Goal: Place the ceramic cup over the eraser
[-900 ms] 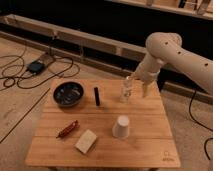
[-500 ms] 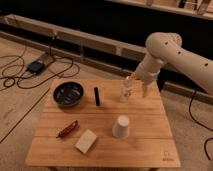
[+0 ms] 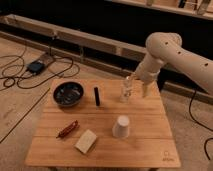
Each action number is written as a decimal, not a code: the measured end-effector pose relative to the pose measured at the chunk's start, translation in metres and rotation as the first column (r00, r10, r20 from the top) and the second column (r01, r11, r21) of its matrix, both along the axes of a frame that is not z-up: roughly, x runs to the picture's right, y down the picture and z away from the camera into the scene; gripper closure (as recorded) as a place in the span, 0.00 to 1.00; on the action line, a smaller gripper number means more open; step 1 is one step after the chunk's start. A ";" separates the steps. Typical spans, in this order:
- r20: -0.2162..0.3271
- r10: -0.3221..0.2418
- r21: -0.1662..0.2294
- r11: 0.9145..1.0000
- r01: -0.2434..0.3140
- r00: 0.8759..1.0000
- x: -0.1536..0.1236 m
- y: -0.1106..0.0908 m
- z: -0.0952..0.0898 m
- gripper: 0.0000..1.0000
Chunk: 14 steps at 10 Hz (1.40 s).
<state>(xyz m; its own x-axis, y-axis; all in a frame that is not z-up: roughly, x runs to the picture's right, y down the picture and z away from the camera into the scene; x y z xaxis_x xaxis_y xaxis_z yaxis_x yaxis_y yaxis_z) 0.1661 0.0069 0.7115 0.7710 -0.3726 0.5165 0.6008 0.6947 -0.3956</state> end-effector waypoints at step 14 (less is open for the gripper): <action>0.010 -0.022 0.015 1.000 0.021 1.000 -0.001 0.007 -0.002 0.34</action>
<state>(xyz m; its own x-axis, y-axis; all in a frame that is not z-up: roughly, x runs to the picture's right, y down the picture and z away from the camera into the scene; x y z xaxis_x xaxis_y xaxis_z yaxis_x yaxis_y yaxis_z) 0.1651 0.0137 0.7090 0.7575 -0.3967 0.5185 0.6195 0.6874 -0.3791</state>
